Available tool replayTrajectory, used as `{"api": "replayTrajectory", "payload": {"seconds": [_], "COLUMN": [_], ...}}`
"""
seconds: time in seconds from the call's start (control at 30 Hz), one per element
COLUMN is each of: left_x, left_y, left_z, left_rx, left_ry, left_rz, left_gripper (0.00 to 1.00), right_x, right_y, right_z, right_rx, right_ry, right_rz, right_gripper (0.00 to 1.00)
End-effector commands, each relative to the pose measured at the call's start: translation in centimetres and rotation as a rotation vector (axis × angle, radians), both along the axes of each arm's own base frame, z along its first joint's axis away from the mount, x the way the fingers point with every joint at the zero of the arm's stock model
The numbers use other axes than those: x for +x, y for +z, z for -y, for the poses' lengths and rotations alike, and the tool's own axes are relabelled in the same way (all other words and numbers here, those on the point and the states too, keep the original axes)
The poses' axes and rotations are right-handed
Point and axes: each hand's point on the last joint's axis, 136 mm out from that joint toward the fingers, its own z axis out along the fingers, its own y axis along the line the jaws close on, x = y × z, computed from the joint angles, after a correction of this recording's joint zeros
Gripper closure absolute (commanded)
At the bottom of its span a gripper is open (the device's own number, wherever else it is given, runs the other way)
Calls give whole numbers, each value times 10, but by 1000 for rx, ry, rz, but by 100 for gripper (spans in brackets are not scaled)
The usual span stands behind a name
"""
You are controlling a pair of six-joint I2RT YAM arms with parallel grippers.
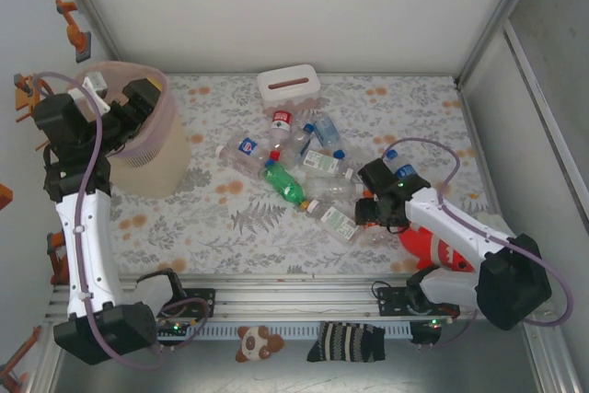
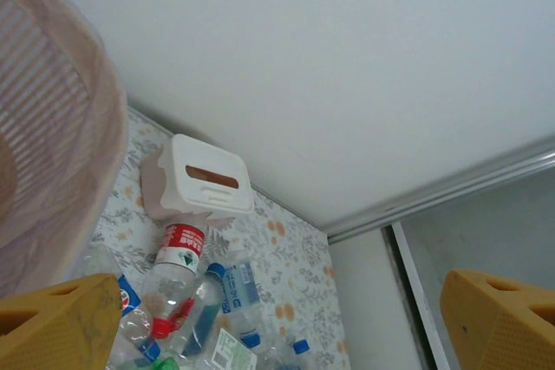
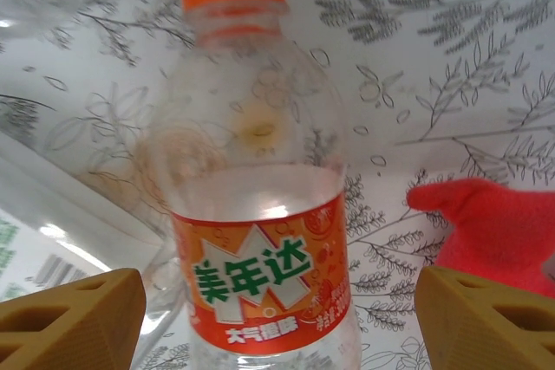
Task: Put the plastic bottles in the bin
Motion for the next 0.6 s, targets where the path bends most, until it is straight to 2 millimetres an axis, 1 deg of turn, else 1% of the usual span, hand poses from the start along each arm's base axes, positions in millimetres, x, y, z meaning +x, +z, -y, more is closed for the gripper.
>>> {"api": "replayTrajectory", "payload": {"seconds": [0.0, 0.17, 0.37, 0.47, 0.57], "left_x": [-6, -9, -12, -13, -14], "left_y": [2, 1, 0, 0, -2], "left_z": [9, 13, 18, 20, 22], "left_rx": [-1, -2, -3, -3, -3], "left_ry": [-43, -54, -67, -74, -79], "left_rz": [27, 30, 25, 25, 21], "left_gripper": [6, 6, 6, 6, 6], "right_x": [-4, -12, -16, -17, -16], "right_y": [-7, -19, -26, -30, -34], "right_z": [5, 12, 24, 23, 16], "right_rx": [13, 1, -30, -19, 18], "right_ry": [-64, -105, -169, -178, -170], "right_rz": [12, 1, 11, 15, 12], "right_gripper": [20, 21, 25, 25, 25]}}
